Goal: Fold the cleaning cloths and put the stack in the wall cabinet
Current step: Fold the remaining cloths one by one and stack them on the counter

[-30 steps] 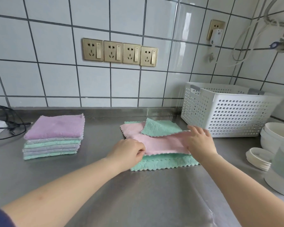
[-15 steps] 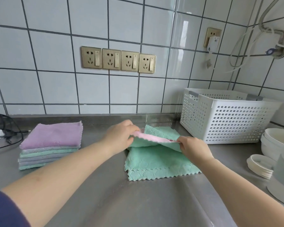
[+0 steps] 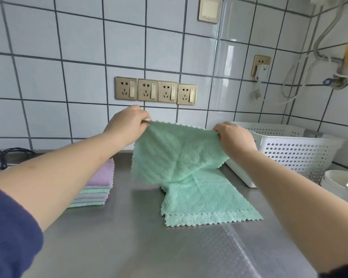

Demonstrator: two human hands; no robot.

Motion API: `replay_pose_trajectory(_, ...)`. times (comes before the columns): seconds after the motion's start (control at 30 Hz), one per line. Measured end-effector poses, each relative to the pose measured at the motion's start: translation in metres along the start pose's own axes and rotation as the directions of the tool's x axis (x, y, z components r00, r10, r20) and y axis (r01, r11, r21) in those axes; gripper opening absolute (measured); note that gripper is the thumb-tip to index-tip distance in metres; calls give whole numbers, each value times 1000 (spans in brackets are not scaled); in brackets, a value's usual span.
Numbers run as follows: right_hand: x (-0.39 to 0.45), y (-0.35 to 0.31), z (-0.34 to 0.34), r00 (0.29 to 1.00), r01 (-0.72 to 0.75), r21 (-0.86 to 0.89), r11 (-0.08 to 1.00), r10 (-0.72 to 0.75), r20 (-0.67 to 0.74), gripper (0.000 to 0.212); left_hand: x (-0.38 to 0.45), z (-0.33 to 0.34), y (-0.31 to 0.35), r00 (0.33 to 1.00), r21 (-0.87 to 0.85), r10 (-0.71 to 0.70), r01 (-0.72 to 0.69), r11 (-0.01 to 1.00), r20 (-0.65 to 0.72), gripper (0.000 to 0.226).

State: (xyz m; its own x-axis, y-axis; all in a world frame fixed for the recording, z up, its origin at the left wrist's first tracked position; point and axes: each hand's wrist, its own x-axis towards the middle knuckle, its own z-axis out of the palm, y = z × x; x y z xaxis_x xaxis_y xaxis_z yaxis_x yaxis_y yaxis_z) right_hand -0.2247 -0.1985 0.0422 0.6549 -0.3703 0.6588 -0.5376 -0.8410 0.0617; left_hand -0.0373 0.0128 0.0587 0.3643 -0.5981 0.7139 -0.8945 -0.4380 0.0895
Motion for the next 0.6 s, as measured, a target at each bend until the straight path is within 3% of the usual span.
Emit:
replay_pose_trajectory(0.13, -26, -14, -20, 1000, -20, 123, 992, 21, -4, 28, -30, -23, -9, 1000, 8, 22, -22, 1000, 12, 19)
replay_pose_trajectory(0.3, -94, -34, -41, 985, 47, 334, 941, -98, 138, 23, -104, -40, -25, 974, 49, 210, -215, 975, 90, 12)
replay_pose_trajectory(0.4, -130, -45, -40, 946, 35, 329, 944, -137, 293, 25, -151, -44, -28, 922, -61, 237, -230, 971, 306, 16)
replay_pose_trajectory(0.5, -164, -59, -37, 869, 3, 346, 938, -174, 463, 25, -193, -44, -28, 782, -121, 218, -182, 976, 584, 28)
replay_pose_trajectory(0.6, -190, -71, -38, 773, -68, 331, 941, -159, 613, 26, -226, -48, -23, 759, -138, 159, -92, 986, 632, 14)
